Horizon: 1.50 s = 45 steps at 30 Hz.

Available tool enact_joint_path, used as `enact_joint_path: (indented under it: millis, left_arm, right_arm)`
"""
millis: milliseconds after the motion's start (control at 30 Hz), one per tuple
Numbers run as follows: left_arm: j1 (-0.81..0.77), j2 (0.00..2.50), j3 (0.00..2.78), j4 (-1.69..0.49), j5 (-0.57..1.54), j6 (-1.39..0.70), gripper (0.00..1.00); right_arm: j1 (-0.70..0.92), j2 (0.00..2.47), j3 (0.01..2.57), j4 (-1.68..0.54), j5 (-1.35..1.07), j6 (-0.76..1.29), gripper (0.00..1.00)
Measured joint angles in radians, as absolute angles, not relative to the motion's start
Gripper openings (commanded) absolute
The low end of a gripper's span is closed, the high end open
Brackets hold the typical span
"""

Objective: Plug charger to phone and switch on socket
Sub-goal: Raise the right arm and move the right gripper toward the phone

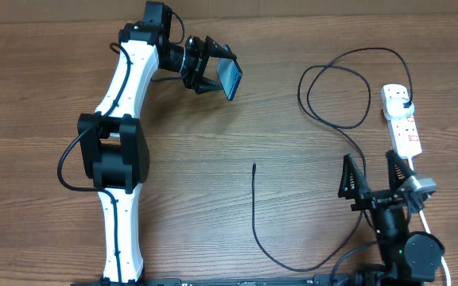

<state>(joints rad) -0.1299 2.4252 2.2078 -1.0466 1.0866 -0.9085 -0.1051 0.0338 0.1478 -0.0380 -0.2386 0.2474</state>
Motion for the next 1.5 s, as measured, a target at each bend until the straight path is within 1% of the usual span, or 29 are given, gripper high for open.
enact_joint_path:
  millis: [133, 267, 500, 733, 967, 1200, 1500]
  left_arm:
    - [-0.13, 2.425, 2.207, -1.047, 1.087, -0.908, 0.04]
    - [-0.13, 2.425, 2.207, -1.046, 1.087, -0.908, 0.04]
    - [-0.13, 2.425, 2.207, -1.046, 1.087, -0.908, 0.04]
    - [-0.13, 2.425, 2.207, -1.037, 1.086, -0.909, 0.04]
    - [-0.13, 2.425, 2.207, -1.024, 1.077, -0.921, 0.04]
    - [-0.141, 2.425, 2.208, -1.024, 1.038, -0.961, 0.04]
    - [-0.198, 2.425, 2.207, -1.024, 0.967, -1.012, 0.04]
  right_arm:
    - [-0.105, 0.112, 0.235, -0.086, -0.24, 0.253, 1.0]
    - [-0.105, 0.244, 0.319, -0.147, -0.252, 0.258, 1.0]
    - [-0.105, 0.567, 0.576, -0.324, -0.319, 0.262, 1.0]
    - [-0.105, 0.877, 0.854, -0.45, -0.437, 0.261, 1.0]
    - [-0.105, 1.139, 1.058, -0.585, -0.591, 0.262, 1.0]
    - [-0.105, 1.324, 1.101, -0.596, -0.697, 0.262, 1.0]
    - [-0.105, 1.4, 1.101, -0.543, -0.72, 0.296, 1.0]
